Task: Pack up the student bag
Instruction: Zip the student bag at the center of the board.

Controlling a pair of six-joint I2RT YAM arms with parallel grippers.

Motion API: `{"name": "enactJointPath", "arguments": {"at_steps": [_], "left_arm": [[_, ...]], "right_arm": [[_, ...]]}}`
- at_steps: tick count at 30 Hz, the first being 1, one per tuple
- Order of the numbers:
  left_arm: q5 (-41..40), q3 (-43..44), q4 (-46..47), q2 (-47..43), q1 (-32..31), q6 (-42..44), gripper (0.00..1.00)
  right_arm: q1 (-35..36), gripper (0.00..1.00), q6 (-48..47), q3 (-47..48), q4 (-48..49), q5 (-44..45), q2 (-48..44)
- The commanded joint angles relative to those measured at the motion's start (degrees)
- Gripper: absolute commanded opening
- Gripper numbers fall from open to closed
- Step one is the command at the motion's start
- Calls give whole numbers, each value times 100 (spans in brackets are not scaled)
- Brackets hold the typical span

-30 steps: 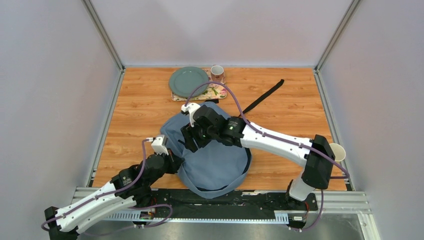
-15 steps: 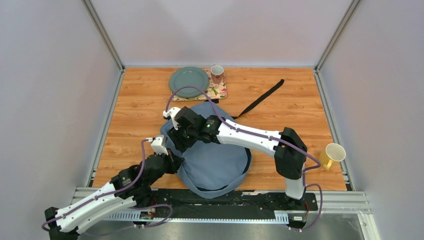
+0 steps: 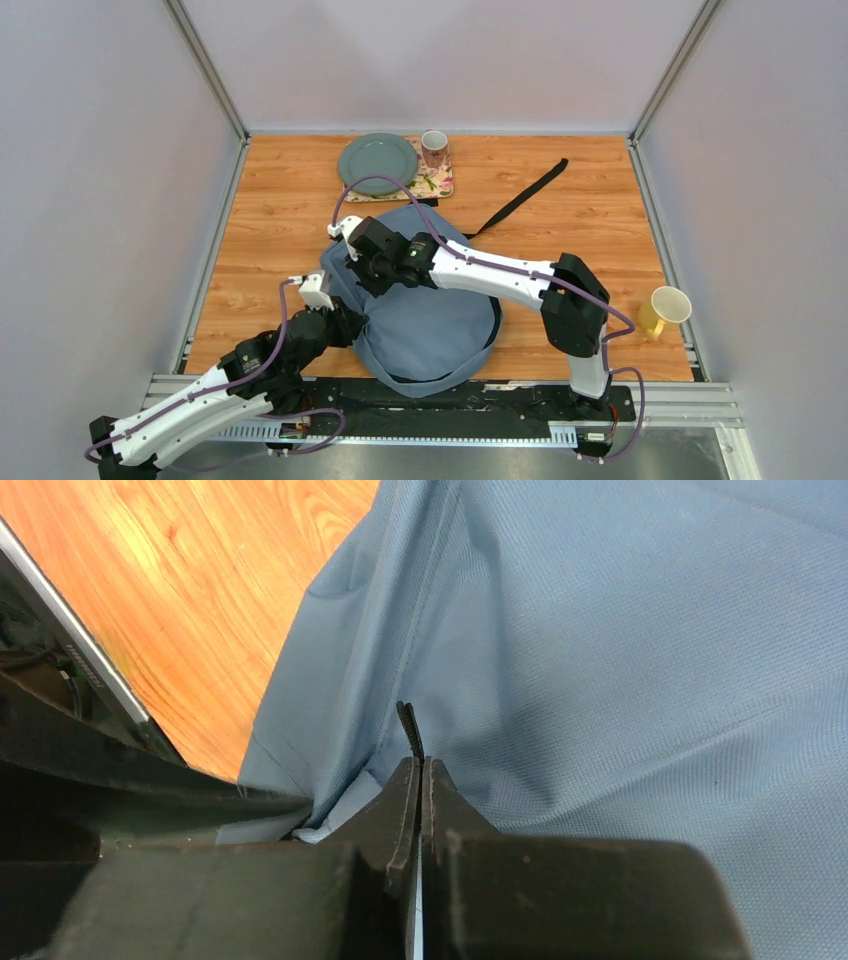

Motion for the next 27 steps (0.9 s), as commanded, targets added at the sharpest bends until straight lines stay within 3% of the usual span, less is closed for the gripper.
{"name": "enactJointPath", "arguments": {"at_steps": [1, 3, 8, 20, 27], "left_arm": [[-351, 248, 25, 41, 22, -21, 38], [-456, 371, -63, 24, 30, 23, 53], [-668, 653, -423, -47, 22, 164, 65], [-369, 794, 7, 920, 30, 349, 67], [-123, 671, 665, 867, 30, 559, 67]], "right_arm": [[18, 0, 127, -263, 284, 208, -292], [26, 0, 206, -404, 398, 260, -440], [26, 0, 558, -931, 698, 550, -827], [17, 0, 1375, -1494, 1225, 1491, -1618], [9, 0, 1534, -1591, 1269, 1342, -1707]]}}
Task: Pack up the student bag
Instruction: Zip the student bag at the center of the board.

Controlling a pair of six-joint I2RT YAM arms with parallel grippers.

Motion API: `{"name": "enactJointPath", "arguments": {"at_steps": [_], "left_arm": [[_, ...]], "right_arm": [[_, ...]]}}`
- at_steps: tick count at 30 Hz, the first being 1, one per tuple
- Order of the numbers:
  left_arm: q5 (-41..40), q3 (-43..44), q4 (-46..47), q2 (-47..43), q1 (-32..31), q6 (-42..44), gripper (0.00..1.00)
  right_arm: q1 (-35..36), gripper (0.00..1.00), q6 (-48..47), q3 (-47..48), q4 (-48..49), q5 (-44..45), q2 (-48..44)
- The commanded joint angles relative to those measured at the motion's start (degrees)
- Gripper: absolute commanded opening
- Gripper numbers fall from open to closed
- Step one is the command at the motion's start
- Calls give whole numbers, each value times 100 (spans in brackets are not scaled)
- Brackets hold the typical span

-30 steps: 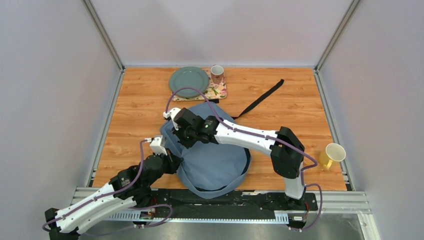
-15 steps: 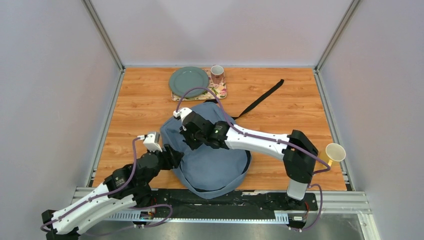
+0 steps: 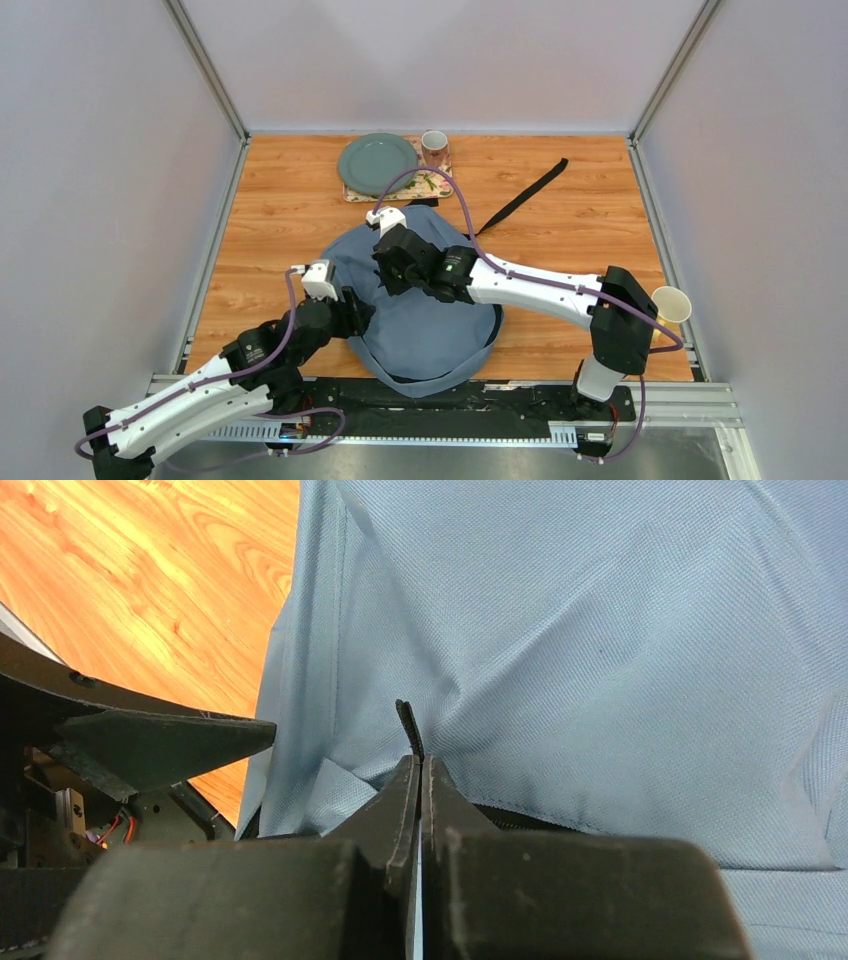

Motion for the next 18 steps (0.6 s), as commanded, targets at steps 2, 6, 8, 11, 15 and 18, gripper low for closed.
{"name": "enactJointPath", "arguments": {"at_steps": [2, 6, 8, 11, 15, 18], "left_arm": [[439, 102, 734, -11, 22, 430, 67], [694, 225, 910, 120, 22, 747, 67], [721, 348, 884, 252, 21, 923, 67], [625, 532, 709, 436, 21, 1125, 67], [729, 569, 900, 472, 22, 1345, 68], [844, 533, 982, 595, 22, 1477, 69]], "right_arm": [[-9, 0, 174, -2, 316, 196, -326], [-18, 0, 174, 33, 299, 187, -317], [-18, 0, 165, 59, 299, 178, -317], [-18, 0, 157, 86, 264, 170, -308], [-18, 0, 148, 68, 264, 170, -308], [-18, 0, 139, 68, 263, 170, -299]]}}
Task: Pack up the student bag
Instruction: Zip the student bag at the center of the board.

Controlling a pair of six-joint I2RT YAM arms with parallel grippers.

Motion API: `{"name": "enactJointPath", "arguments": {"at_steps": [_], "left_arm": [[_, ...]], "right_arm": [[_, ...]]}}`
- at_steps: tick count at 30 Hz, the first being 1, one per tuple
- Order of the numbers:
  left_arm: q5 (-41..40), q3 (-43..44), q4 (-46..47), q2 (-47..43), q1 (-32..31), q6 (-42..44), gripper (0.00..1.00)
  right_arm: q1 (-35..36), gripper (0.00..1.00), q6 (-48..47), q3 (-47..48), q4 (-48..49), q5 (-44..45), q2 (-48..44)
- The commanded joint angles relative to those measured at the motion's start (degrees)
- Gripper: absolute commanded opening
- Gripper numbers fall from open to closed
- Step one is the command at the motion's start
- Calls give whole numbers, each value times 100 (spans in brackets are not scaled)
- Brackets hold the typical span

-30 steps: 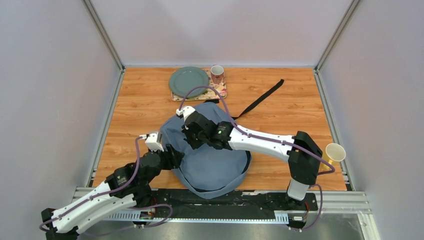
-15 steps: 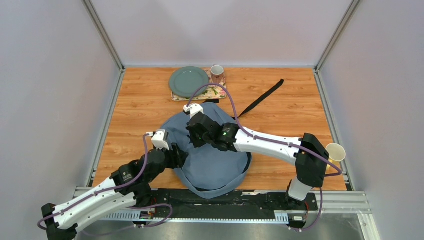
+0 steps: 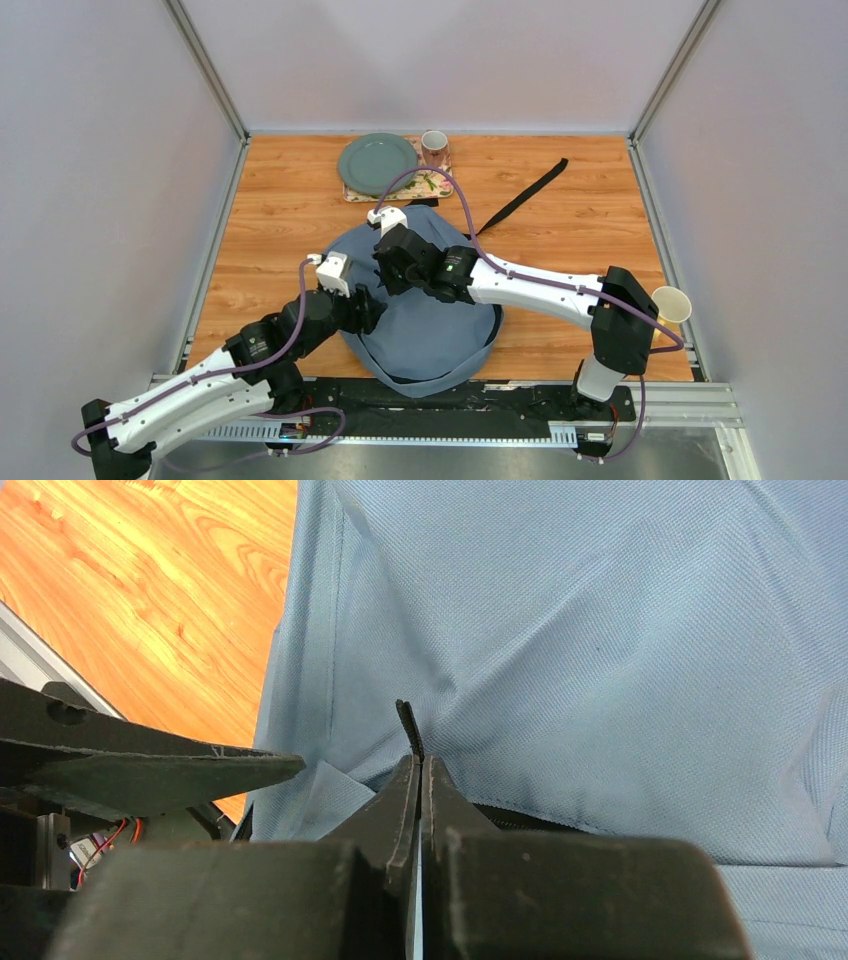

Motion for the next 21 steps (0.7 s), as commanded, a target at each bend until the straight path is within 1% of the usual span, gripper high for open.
{"name": "enactJointPath", "arguments": {"at_steps": [1, 5, 9, 11, 12, 13, 15, 16, 18, 19, 21], "left_arm": [[197, 207, 255, 276, 17, 326, 69], [189, 191, 62, 514, 8, 203, 68], [13, 23, -9, 488, 17, 36, 67], [-66, -64, 17, 444, 8, 0, 60], [-101, -91, 26, 444, 8, -8, 55], [-137, -109, 44, 427, 8, -17, 43], [-181, -144, 61, 400, 17, -26, 34], [-190, -161, 61, 409, 8, -17, 25], [-198, -196, 70, 400, 17, -17, 17], [-198, -231, 61, 365, 8, -26, 7], [-172, -267, 44, 348, 17, -35, 0]], "right_arm": [[-24, 0, 17, 116, 246, 143, -264], [-33, 0, 17, 125, 246, 143, -273], [-50, 0, 8, 117, 237, 143, -325], [-51, 0, 8, 108, 246, 135, -343], [-59, 0, 8, 108, 237, 126, -343], [-51, 0, 16, 99, 246, 108, -361], [-51, 0, 25, 73, 237, 108, -378], [-51, 0, 25, 64, 237, 126, -396], [-59, 0, 34, 46, 237, 135, -422], [-68, 0, 34, 37, 237, 143, -440], [-86, 0, 60, 29, 246, 152, -466]]}}
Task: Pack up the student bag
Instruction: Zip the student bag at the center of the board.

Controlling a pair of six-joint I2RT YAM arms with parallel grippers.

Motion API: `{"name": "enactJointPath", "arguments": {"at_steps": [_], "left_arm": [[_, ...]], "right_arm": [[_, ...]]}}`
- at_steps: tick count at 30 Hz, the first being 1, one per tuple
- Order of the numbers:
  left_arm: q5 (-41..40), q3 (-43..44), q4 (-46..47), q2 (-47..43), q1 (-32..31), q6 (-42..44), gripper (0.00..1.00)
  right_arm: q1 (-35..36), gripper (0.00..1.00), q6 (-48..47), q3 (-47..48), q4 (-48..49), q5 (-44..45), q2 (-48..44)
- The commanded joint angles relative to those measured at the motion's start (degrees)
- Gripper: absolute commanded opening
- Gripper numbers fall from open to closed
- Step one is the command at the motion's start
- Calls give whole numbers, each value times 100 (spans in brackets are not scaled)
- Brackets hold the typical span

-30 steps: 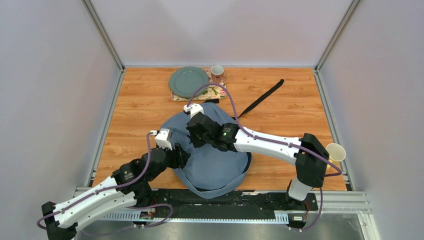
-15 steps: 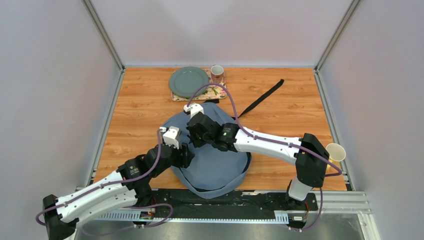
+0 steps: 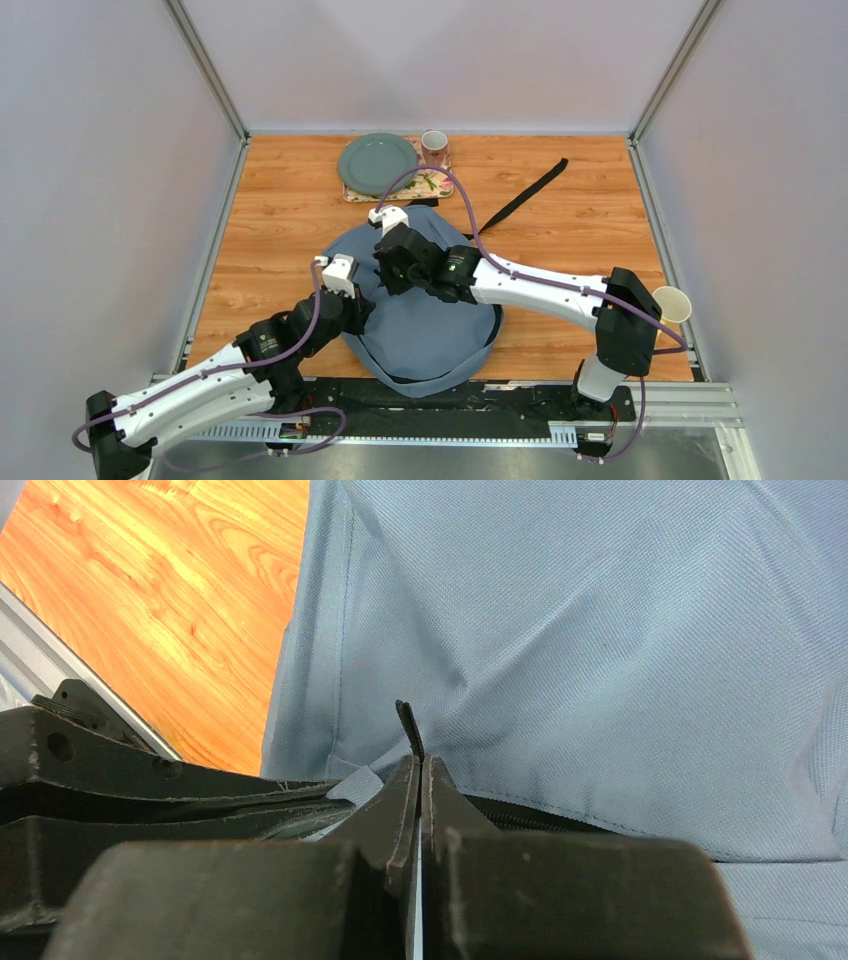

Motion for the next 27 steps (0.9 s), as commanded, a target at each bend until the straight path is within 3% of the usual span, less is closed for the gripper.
{"name": "enactJointPath", "arguments": {"at_steps": [1, 10, 27], "left_arm": [[-26, -173, -11, -122, 13, -57, 0], [-148, -419, -248, -816, 13, -189, 0], [-553, -208, -1048, -1318, 13, -242, 0]], "right_arm": [[-97, 0, 39, 31, 255, 213, -401], [-404, 0, 109, -153, 158, 600, -515], [-1942, 0, 91, -1330, 105, 574, -1437]]}}
